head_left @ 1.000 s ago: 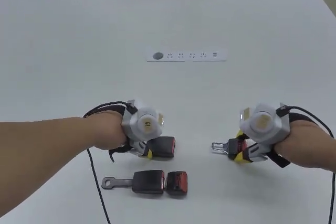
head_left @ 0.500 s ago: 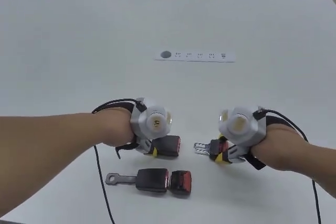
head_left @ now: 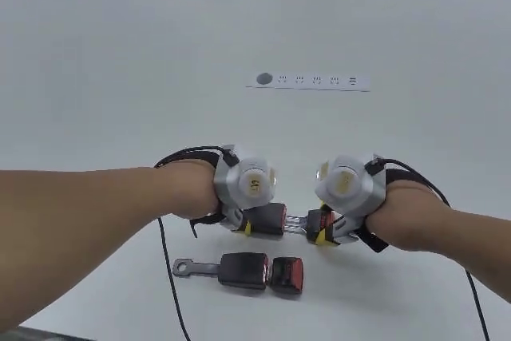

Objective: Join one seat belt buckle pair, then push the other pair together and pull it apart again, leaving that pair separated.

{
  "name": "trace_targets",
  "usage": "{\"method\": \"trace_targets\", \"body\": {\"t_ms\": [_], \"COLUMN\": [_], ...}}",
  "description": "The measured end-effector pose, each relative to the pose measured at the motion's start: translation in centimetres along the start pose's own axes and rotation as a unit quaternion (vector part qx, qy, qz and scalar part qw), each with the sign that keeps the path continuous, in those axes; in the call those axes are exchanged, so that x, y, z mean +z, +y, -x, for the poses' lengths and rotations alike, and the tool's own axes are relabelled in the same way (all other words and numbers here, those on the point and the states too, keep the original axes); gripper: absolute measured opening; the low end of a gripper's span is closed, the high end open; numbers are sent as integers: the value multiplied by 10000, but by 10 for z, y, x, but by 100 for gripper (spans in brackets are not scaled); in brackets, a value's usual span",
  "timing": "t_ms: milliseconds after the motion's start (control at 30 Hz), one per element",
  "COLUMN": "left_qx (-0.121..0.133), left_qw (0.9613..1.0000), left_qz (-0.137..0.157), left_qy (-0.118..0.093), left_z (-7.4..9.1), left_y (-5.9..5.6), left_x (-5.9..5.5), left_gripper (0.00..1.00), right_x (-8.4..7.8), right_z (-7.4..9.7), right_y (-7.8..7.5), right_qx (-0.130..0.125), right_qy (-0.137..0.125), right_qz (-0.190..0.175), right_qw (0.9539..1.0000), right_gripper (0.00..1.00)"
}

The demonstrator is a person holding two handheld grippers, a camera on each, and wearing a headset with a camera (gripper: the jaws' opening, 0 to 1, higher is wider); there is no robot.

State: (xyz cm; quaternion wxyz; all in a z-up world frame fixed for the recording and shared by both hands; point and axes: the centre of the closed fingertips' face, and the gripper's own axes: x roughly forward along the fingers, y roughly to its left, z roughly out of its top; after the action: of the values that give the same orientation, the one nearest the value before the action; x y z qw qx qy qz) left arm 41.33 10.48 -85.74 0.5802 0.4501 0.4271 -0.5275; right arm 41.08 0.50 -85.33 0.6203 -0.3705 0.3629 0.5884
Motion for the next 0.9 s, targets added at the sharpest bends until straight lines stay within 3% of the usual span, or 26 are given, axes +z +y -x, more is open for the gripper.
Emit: {"method": "trace_targets", "body": {"t_ms": [167,533,633,900], "left_qx": [-8,-4,-16,-66], "left_qw": [10000,10000,10000,10000], "left_qz": [7,-46,-48,11], "left_qy": [-14,-37,-65,-41], "left_z": [0,-1,-1,-2], "left_y": [0,0,0,1], "left_x": [0,0,0,0], "left_gripper": [31,30,30,29], "right_x": [2,11,11,14], "right_z": [1,-5,-5,-6], "right_y": [0,1,0,0], "right_qx": [43,-91,-100,-69], "right_qy": [-95,-126,-265,-303], "right_qz": [-137,192,82,-52], "right_qw": [9999,9997,9996,9995], "right_gripper": [32,31,30,29]}}
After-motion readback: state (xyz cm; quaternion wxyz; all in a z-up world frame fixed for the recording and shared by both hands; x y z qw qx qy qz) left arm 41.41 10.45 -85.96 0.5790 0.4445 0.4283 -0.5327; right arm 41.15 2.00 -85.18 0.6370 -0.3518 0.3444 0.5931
